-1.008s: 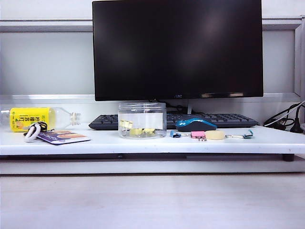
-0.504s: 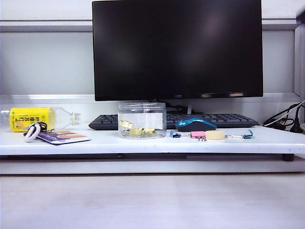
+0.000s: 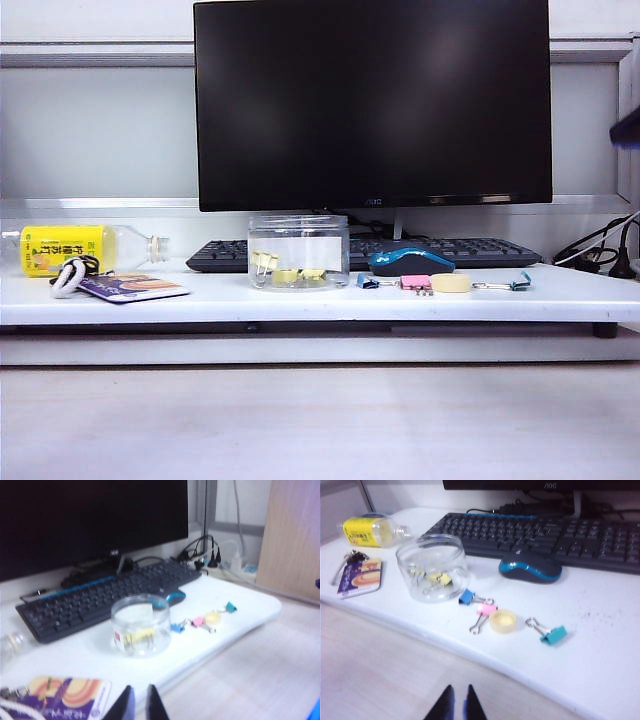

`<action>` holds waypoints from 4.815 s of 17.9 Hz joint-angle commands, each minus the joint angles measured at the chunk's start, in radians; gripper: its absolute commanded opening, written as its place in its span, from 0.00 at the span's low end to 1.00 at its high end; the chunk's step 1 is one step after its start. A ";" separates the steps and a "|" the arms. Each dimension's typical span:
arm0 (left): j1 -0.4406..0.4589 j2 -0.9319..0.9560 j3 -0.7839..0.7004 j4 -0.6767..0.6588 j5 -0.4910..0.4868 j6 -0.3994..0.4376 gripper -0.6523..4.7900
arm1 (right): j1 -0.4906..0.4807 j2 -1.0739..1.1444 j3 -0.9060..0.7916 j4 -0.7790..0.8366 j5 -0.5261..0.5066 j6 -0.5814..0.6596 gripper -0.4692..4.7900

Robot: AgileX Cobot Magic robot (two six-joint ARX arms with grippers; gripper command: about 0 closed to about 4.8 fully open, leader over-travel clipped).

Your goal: Pick up the clips with the largest number of clips of the same color on the table and place them in a round transparent plastic box.

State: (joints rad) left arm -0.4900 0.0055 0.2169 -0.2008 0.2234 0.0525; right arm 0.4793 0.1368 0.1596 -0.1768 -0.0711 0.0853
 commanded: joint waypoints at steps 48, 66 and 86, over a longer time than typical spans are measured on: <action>0.000 -0.001 -0.205 0.016 -0.047 0.052 0.21 | 0.000 0.000 -0.126 -0.063 0.009 -0.003 0.12; 0.407 -0.005 -0.205 0.016 -0.044 0.052 0.21 | -0.319 -0.031 -0.126 -0.054 0.009 -0.003 0.12; 0.412 -0.005 -0.205 0.016 -0.044 0.052 0.21 | -0.477 -0.135 -0.126 -0.054 0.009 -0.003 0.12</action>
State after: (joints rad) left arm -0.0803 0.0044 0.0189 -0.1772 0.1761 0.1009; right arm 0.0013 0.0040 0.0341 -0.2440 -0.0631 0.0795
